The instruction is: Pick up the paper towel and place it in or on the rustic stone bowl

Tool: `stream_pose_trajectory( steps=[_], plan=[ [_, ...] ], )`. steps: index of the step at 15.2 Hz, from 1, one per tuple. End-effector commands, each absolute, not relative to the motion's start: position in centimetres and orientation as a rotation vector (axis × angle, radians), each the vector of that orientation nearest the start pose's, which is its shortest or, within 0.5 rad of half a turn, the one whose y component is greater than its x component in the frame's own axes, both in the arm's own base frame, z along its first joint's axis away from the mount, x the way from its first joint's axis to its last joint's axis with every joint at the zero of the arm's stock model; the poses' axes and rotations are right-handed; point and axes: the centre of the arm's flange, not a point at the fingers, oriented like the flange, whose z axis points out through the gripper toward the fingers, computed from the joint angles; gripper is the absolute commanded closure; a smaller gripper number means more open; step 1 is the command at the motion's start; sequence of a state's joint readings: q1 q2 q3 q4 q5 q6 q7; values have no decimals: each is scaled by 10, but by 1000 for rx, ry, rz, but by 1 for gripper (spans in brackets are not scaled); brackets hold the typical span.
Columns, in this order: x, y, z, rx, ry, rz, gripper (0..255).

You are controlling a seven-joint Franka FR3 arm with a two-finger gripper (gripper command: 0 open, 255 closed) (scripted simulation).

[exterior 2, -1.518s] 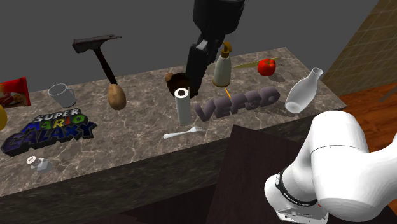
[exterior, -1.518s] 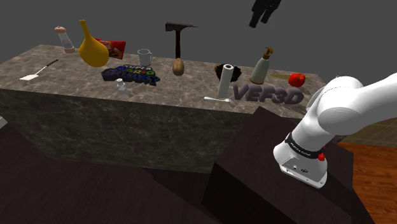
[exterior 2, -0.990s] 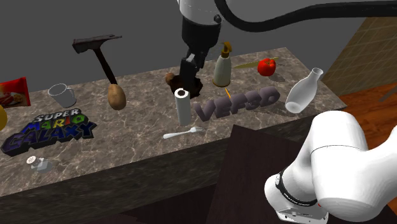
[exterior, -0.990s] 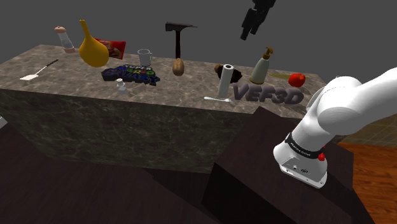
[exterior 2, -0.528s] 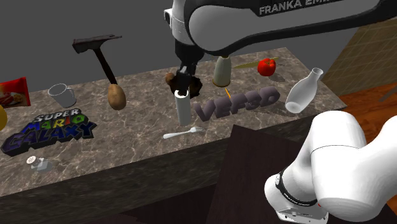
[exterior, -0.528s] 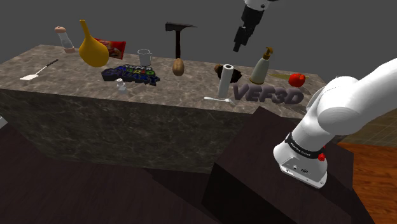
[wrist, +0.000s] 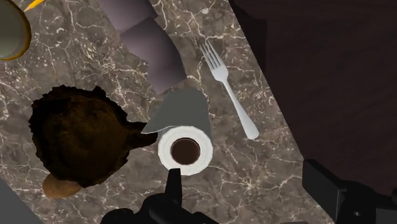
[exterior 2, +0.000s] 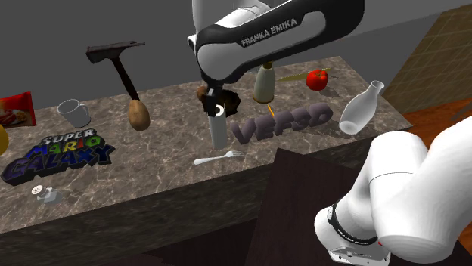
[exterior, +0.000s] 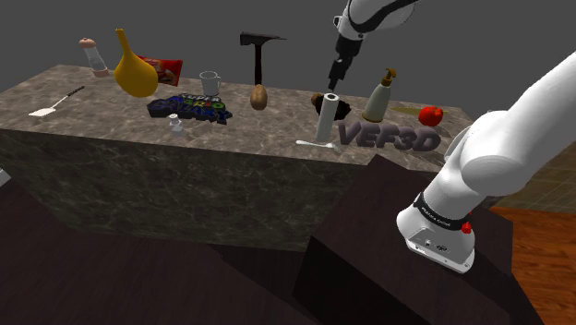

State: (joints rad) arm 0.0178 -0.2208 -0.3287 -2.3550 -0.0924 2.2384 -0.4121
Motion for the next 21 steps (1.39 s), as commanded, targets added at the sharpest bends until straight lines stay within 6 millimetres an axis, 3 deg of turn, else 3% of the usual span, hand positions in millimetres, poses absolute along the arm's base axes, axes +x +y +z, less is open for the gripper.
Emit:
stream_pose_trajectory(
  steps=[1, 6, 13, 21],
  plan=[
    [466, -164, 400, -3168, -286, -126, 0],
    [496, -189, 356, -3170, -353, -99, 0],
    [498, -190, 319, -3170, -353, -99, 0],
    [498, -190, 316, -3170, -353, -99, 0]
  ],
)
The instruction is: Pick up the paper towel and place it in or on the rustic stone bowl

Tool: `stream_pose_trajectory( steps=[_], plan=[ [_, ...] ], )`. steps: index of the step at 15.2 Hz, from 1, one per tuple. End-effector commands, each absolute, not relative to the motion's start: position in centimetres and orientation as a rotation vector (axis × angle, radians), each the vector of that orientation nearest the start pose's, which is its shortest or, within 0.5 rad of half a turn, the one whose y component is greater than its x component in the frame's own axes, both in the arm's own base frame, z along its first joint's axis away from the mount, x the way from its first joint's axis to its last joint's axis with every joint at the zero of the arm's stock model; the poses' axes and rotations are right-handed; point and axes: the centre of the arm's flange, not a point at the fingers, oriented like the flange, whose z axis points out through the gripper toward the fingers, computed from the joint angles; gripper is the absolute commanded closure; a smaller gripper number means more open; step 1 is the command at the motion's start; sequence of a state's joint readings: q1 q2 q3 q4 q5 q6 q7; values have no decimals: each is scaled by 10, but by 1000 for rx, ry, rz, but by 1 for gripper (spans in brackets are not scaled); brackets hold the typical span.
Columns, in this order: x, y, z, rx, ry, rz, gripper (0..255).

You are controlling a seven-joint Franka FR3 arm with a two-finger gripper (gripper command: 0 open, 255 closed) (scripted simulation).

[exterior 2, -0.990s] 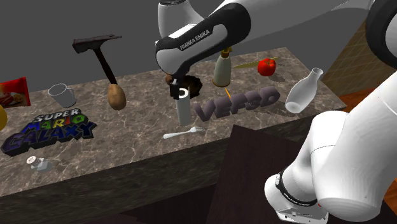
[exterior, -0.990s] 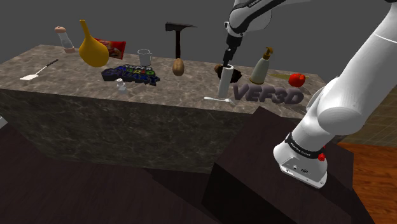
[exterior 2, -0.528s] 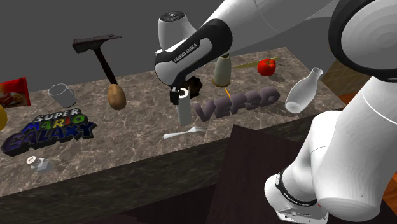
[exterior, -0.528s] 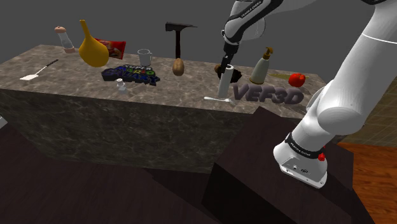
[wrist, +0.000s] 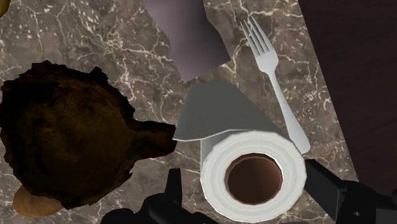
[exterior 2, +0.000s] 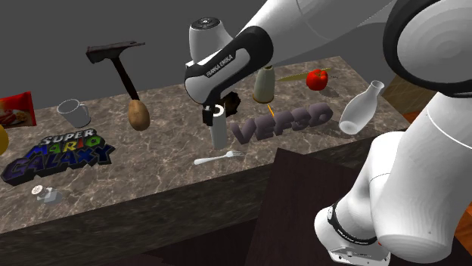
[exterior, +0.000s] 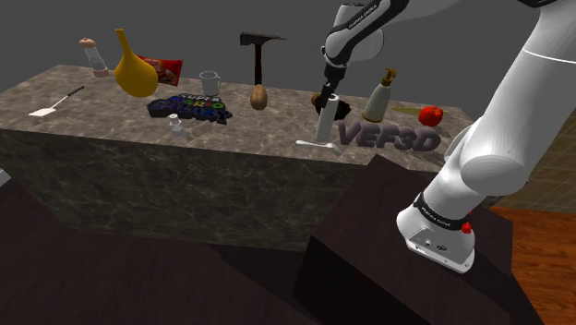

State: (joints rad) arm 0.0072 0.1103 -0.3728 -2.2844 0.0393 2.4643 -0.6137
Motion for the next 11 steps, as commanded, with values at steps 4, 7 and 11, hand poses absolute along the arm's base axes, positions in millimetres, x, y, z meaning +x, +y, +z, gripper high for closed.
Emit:
stream_pose_trajectory(
  steps=[4, 7, 11],
  plan=[
    [498, -190, 316, -3170, -353, -99, 255],
    [498, -190, 315, -3170, -353, -99, 255],
    [498, -190, 321, -3170, -353, -99, 255]
  ],
)
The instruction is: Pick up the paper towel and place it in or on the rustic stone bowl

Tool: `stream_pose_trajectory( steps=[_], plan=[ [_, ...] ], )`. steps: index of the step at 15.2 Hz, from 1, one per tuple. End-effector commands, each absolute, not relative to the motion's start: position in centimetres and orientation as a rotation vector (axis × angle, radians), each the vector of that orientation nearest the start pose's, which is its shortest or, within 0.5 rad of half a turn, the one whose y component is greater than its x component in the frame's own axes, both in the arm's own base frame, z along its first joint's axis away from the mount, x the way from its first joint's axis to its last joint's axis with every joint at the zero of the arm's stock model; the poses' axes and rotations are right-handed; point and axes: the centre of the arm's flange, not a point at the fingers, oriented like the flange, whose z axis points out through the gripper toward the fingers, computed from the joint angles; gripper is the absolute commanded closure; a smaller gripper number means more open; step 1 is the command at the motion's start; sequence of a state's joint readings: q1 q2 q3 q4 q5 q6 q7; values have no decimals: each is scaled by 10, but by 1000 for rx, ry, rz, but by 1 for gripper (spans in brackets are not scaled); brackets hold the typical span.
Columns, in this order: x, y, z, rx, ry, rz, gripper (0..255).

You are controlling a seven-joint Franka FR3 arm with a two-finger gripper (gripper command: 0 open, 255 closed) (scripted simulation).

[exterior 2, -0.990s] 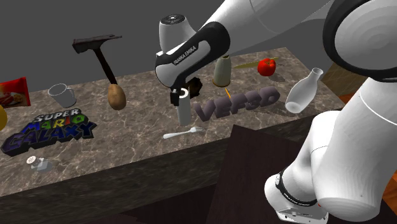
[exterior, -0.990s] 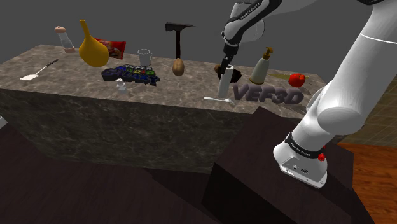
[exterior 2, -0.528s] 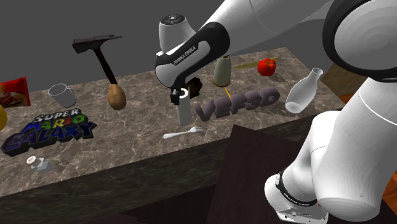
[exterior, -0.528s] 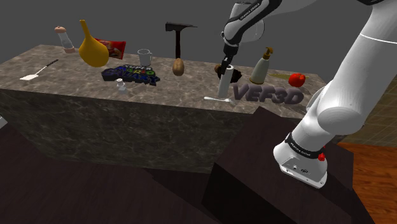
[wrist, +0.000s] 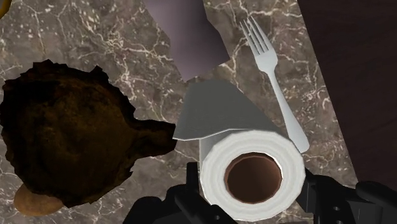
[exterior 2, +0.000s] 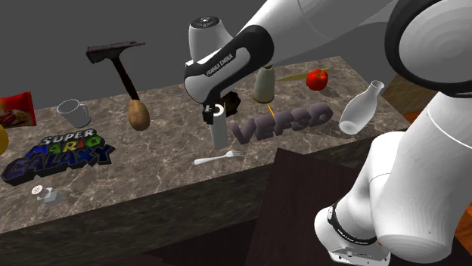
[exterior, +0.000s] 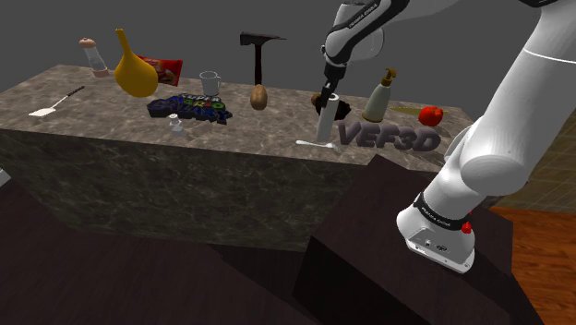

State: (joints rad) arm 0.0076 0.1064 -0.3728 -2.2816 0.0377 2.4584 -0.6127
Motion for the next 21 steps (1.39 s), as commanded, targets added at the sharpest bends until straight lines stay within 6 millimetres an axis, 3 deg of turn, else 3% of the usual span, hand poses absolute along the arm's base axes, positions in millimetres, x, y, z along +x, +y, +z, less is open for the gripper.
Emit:
stream_pose_trajectory(
  steps=[1, 21],
  plan=[
    [498, -190, 326, -3170, -353, -99, 255],
    [498, -190, 432, -3170, -353, -99, 255]
  ],
)
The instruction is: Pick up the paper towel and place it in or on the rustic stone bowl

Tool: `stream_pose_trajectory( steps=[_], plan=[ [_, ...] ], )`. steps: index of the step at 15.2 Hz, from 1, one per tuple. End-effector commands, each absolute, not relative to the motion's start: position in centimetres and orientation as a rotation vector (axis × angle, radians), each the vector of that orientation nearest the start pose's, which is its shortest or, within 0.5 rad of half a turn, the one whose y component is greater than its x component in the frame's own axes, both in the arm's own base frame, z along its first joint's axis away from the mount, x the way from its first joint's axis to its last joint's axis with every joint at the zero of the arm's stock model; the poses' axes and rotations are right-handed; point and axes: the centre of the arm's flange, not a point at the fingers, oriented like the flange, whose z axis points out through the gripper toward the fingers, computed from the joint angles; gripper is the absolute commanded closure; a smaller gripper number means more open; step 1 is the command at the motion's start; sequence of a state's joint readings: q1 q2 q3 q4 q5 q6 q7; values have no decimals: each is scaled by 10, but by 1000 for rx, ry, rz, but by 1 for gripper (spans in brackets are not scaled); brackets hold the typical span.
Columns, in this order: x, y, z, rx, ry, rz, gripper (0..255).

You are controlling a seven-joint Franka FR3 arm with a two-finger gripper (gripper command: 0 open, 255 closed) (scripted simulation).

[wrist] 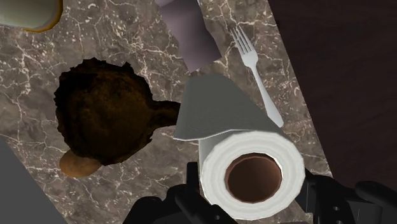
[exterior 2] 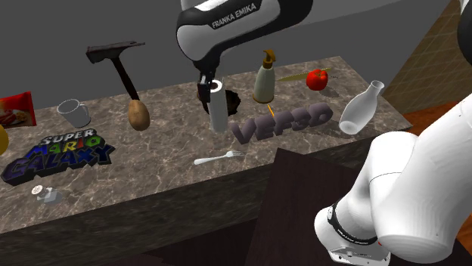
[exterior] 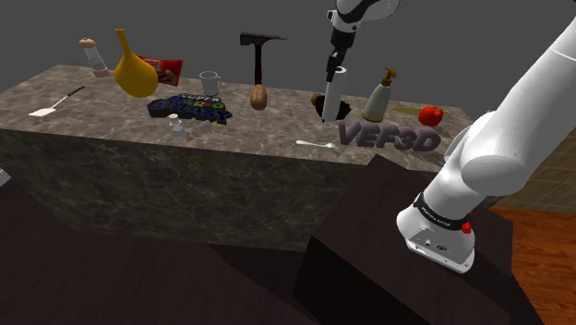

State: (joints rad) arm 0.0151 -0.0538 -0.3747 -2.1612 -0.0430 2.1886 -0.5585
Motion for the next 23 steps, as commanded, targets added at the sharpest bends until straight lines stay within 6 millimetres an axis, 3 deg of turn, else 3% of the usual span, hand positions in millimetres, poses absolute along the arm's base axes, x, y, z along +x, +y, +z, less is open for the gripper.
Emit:
stream_pose_trajectory(
  steps=[1, 11, 23],
  plan=[
    [498, -190, 437, -3170, -353, -99, 255],
    [498, -190, 487, -3170, -353, -99, 255],
    [553, -325, 550, -3170, -353, -99, 255]
  ],
)
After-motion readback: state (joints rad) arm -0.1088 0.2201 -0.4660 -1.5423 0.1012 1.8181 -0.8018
